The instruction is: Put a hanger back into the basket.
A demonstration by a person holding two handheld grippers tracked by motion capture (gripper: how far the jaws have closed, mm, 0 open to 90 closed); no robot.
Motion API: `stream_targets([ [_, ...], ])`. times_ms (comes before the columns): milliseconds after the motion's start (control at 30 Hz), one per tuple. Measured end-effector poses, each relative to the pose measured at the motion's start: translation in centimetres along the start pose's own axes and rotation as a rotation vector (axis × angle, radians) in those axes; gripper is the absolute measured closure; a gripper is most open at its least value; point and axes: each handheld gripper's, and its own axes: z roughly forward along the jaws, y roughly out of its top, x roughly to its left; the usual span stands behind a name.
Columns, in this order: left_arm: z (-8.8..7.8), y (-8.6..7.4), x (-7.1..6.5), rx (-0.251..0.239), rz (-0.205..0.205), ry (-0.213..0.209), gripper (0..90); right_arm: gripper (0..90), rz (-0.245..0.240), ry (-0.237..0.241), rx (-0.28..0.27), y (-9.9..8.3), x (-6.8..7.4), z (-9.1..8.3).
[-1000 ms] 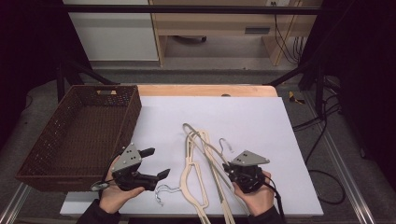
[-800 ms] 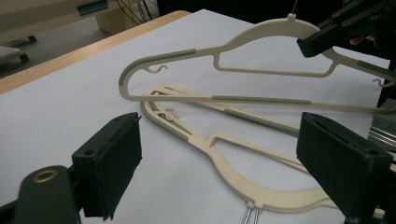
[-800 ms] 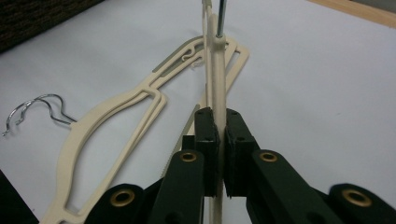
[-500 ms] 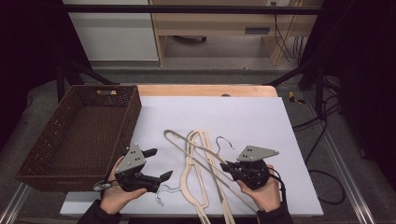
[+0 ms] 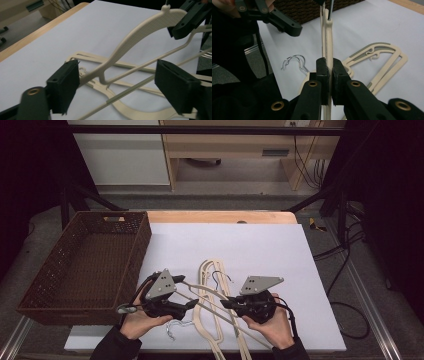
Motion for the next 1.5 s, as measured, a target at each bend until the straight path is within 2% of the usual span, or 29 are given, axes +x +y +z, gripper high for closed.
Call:
stream_targets([
  [67,0.3,0.1,-0.2,-0.004,0.022,-0.009,30.0,86.6,-0.003,0.02,0.007,0.0,0.2,0.2],
  [167,0.7,0.1,-0.6,0.02,0.069,-0.004,37.3,86.6,-0.019,0.049,0.012,0.1,0.5,0.5],
  [367,0.9,0.0,-1.1,0.036,0.106,-0.022,51.6,86.6,-0.036,0.083,0.028,0.2,0.9,0.9],
  [467,0.7,0.0,-1.3,0.039,0.107,-0.027,60.1,86.5,-0.036,0.075,0.034,0.1,0.8,1.0],
  [567,0.4,0.0,-1.4,0.042,0.106,-0.034,62.1,86.6,-0.026,0.082,0.03,0.0,0.6,0.9],
  [667,0.4,-0.1,-1.6,0.074,0.129,-0.022,65.0,86.5,-0.033,0.086,0.031,0.0,0.7,1.0],
  [800,0.4,-0.2,-1.7,0.1,0.136,-0.021,68.5,85.7,-0.03,0.085,0.034,-0.1,0.6,1.1],
  [1000,0.3,-0.1,-1.8,0.138,0.108,-0.058,75.6,78.4,0.001,0.04,0.007,-0.3,0.1,1.2],
  [1133,0.4,-0.2,-1.9,0.14,0.081,-0.079,78.0,72.7,-0.007,-0.004,-0.016,-0.4,0.0,1.2],
  [1333,0.5,-0.3,-2.0,0.152,0.026,-0.149,82.1,61.4,0.0,-0.048,-0.015,-0.6,-0.2,1.4],
  [1433,0.5,-0.2,-2.3,0.149,0.025,-0.177,84.4,55.8,-0.007,-0.076,-0.016,-0.7,-0.2,1.6],
  [1500,0.5,-0.1,-2.6,0.141,0.016,-0.196,85.9,52.4,-0.01,-0.079,-0.016,-0.8,-0.2,1.8],
])
